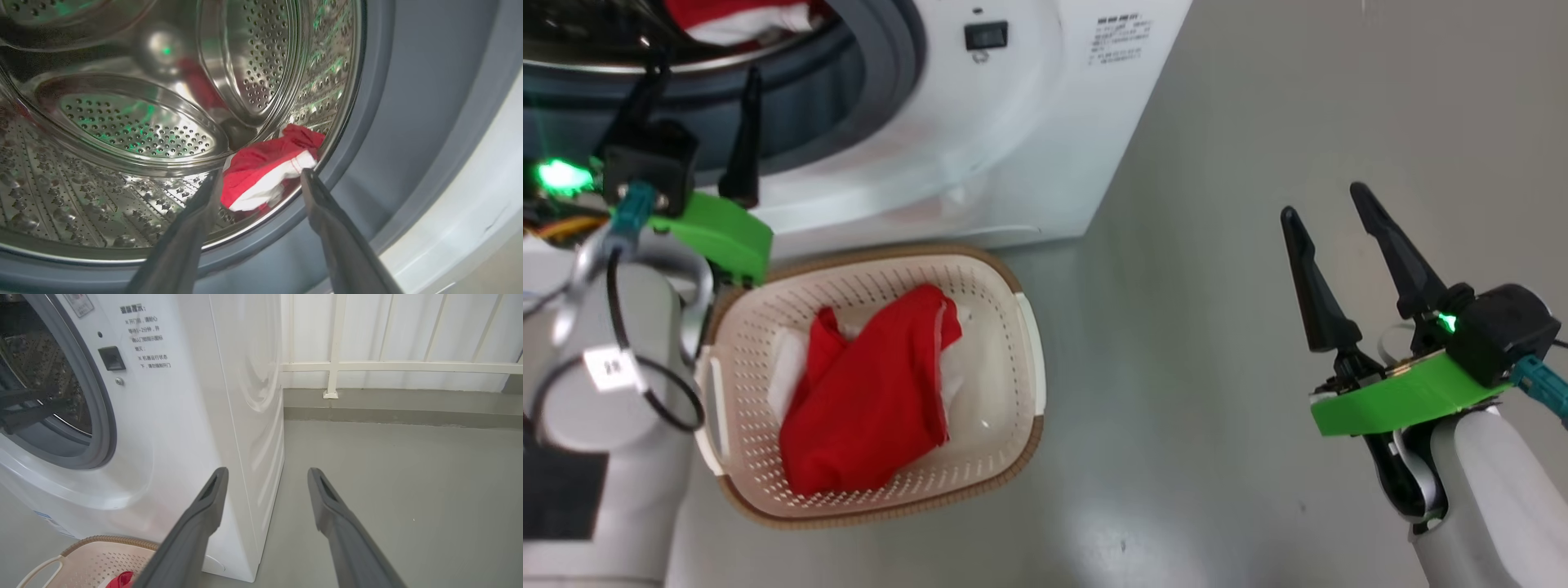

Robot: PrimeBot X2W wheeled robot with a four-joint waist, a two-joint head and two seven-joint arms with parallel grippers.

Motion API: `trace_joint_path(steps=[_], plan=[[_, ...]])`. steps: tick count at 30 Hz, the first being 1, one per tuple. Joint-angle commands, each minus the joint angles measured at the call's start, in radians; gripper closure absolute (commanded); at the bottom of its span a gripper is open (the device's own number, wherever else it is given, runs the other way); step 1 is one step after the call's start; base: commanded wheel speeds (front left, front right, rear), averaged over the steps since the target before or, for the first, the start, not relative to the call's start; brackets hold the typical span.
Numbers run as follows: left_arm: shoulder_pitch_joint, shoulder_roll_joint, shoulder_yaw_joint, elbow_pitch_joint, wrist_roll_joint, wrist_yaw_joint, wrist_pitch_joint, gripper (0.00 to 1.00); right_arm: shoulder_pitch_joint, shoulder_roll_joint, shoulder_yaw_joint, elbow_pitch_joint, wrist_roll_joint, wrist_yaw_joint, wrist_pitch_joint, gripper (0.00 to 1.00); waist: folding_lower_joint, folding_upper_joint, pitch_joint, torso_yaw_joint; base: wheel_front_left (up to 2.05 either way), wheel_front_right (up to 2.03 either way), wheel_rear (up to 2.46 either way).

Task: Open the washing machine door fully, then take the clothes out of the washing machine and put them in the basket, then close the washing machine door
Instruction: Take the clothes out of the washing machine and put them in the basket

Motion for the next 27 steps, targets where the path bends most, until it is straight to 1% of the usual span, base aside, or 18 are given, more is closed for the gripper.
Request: trace_joint_path(steps=[1, 5, 8, 9, 15, 22, 27], plan=[[-0.056, 0.061, 0.007, 0.021, 0.027, 0.014, -0.008, 0.00, -0.010, -0.003, 0.025, -0.032, 0.012, 0.008, -0.006, 0.00, 0.0000, -0.0001, 0.070, -0.035, 0.00, 0.00, 0.00], [-0.142, 0.094, -0.033, 0.097, 0.068, 0.024, -0.008, 0.00, -0.019, -0.008, 0.024, -0.035, 0.017, 0.008, -0.006, 0.00, 0.0000, -0.0001, 0.107, -0.044, 0.00, 0.00, 0.00], [-0.194, 0.113, -0.061, 0.150, 0.098, 0.040, -0.008, 0.00, -0.026, -0.010, 0.023, -0.037, 0.019, 0.008, -0.006, 0.00, 0.0000, -0.0001, 0.129, -0.047, 0.00, 0.00, 0.00], [-0.194, 0.113, -0.061, 0.150, 0.098, 0.040, -0.008, 0.00, -0.026, -0.010, 0.023, -0.037, 0.019, 0.008, -0.006, 0.00, 0.0000, -0.0001, 0.129, -0.047, 0.00, 0.00, 0.00], [-0.269, 0.150, -0.103, 0.250, 0.135, 0.054, -0.008, 0.00, -0.041, -0.007, 0.038, -0.037, 0.024, 0.008, -0.006, 0.00, 0.0000, -0.0001, 0.149, -0.060, 0.00, 0.00, 0.00], [-0.326, 0.172, -0.121, 0.290, 0.139, 0.092, -0.008, 0.00, -0.035, -0.014, 0.048, -0.031, 0.034, 0.008, -0.006, 0.00, 0.0000, -0.0001, 0.158, -0.070, 0.00, 0.00, 0.00], [-0.349, 0.180, -0.142, 0.323, 0.141, 0.096, -0.008, 0.00, -0.036, -0.021, 0.057, -0.030, 0.041, 0.008, -0.006, 0.00, 0.0000, -0.0001, 0.158, -0.082, 0.00, 0.00, 0.00]])
